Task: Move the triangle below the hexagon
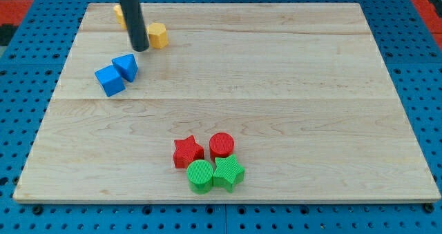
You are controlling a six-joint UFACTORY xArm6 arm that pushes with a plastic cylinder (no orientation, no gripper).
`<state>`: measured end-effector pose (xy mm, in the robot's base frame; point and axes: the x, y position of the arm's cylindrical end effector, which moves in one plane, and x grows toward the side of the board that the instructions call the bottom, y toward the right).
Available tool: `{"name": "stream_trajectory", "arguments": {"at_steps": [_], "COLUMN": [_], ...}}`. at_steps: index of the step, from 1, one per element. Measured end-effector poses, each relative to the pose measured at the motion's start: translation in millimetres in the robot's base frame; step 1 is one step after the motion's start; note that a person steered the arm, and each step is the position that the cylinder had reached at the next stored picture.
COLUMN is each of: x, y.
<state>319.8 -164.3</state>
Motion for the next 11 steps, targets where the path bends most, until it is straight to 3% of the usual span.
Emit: {"name": "stream_trajectory", "arguments": {"at_steps": [1,2,4,5,8,10,11], "x": [-5.3,-7.8,9.7,56.0,55.0,35.0,11.5], "y": [3.8,48.0,-76.7,-86.4,54.6,-14.0,11.3]}}
